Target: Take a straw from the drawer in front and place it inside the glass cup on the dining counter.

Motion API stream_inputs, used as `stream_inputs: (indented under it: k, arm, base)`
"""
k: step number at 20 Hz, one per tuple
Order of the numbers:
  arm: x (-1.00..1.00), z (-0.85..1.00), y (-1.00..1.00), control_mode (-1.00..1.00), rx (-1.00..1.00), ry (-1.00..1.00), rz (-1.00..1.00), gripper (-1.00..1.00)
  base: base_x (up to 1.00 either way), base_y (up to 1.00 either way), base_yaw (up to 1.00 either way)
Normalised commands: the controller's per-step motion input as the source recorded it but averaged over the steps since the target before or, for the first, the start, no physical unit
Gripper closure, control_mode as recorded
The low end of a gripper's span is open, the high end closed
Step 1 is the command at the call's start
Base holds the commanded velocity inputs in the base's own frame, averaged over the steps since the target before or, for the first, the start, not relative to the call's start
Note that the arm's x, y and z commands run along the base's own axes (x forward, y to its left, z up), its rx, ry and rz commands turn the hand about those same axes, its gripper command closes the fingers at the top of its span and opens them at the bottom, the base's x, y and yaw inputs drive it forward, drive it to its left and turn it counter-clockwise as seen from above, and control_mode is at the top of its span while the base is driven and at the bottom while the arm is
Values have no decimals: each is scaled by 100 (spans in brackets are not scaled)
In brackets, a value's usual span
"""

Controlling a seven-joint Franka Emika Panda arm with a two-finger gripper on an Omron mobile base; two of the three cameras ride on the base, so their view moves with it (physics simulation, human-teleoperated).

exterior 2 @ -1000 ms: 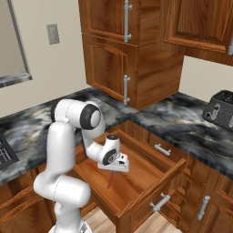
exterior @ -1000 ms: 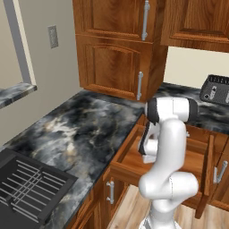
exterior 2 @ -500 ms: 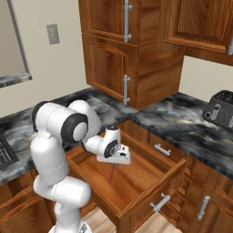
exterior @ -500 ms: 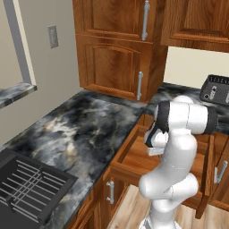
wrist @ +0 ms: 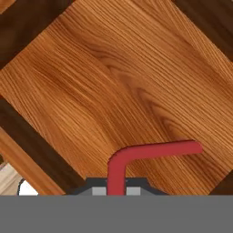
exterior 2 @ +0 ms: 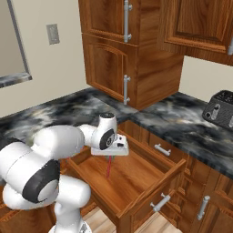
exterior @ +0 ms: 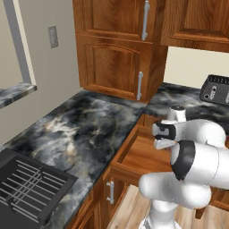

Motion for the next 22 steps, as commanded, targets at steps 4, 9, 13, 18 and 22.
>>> stream_inputs:
  k: [4,9,13,18,22]
  arm:
    - [-38,100,0,-100,0,-1,0,100]
    - [-19,100,0,-100,0,0,-1,100]
    - [-35,100,0,-100,0,0,-3,100]
    - [-16,85,0,-100,0,0,-2,100]
    - [-3,35,0,-100,0,0,0,100]
  base:
    - [0,0,0]
    - [0,0,0]
    - [0,0,0]
    - [0,0,0]
    - [0,0,0]
